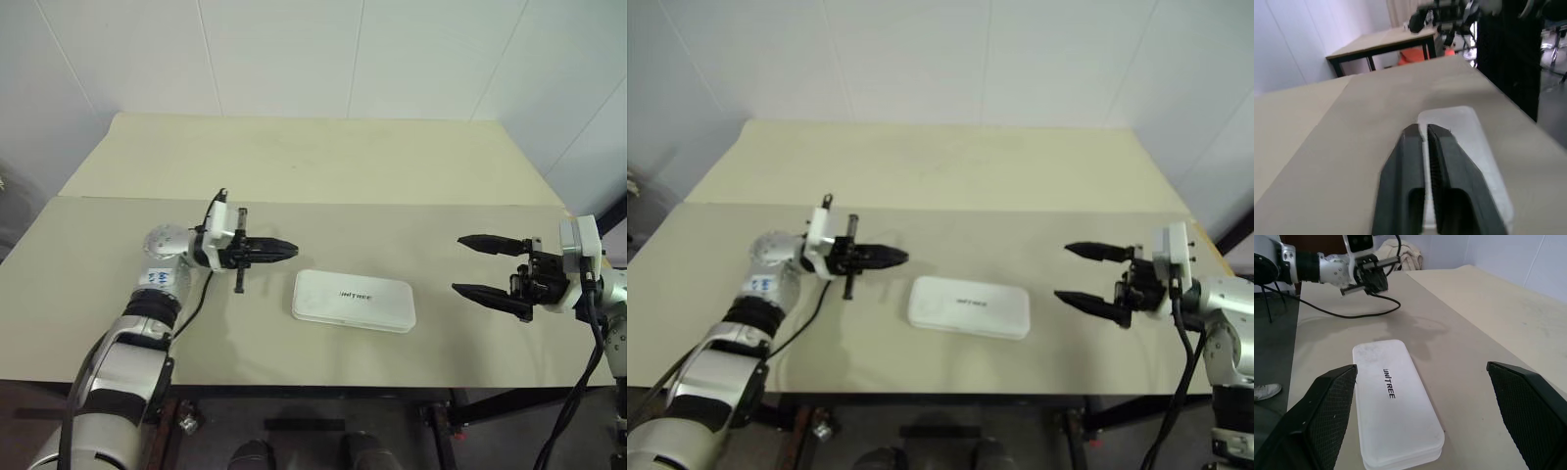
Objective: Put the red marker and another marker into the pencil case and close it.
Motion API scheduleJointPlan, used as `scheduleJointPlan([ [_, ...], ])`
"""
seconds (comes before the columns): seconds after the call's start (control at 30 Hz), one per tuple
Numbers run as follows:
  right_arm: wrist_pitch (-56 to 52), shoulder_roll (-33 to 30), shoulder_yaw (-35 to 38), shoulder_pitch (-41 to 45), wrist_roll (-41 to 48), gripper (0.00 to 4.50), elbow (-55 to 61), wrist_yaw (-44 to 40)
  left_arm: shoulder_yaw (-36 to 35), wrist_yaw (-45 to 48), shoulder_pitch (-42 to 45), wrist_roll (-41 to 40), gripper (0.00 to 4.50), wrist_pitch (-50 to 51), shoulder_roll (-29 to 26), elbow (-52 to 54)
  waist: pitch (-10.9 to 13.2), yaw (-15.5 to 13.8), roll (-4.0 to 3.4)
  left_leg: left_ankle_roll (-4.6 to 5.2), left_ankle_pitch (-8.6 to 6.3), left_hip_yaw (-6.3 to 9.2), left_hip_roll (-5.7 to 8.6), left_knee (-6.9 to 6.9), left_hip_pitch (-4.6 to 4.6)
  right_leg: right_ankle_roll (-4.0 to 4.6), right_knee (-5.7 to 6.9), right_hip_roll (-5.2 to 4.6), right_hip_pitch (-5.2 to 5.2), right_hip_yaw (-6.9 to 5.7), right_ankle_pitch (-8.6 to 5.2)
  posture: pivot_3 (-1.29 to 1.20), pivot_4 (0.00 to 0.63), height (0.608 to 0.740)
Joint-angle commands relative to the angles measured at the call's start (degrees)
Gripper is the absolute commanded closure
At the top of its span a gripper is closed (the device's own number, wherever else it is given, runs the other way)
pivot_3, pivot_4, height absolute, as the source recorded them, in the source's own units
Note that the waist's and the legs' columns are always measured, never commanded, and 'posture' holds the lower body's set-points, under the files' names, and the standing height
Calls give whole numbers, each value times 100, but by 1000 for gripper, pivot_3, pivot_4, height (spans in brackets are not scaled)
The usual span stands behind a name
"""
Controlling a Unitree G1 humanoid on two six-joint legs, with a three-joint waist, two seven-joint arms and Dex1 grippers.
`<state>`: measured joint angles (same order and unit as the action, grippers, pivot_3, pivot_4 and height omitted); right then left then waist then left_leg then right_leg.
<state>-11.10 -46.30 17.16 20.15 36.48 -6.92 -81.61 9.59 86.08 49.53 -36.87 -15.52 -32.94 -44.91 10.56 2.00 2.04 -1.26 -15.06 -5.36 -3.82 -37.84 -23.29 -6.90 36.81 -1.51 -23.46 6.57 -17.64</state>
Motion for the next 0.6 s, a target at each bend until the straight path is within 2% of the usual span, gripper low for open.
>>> scheduleJointPlan([
  [0.03,86,-113,58,92,24,0,63,-123,-165,642,-99,-611,2918,721,-169,482,1,-24,-1,0,0,0,0,-1,0,1,4,0,0,0,-1,0,150,740],
  [0.3,60,-145,14,156,14,0,3,-183,-227,642,-174,-651,157,913,-359,528,1,-22,-1,0,0,3,2,-13,0,3,4,-2,3,-5,-2,0,150,740],
  [0.33,64,-155,17,170,11,0,-35,-207,-243,642,-189,-654,32,940,-369,565,1,-11,-2,0,0,3,2,-12,0,5,5,-2,2,-5,-3,0,150,740],
  [0.6,141,-159,-82,585,-170,0,-467,-272,-409,642,-390,-709,32,1249,-669,898,4,55,-6,0,-1,1,1,-9,0,11,5,-2,0,-5,-6,0,150,740],
])
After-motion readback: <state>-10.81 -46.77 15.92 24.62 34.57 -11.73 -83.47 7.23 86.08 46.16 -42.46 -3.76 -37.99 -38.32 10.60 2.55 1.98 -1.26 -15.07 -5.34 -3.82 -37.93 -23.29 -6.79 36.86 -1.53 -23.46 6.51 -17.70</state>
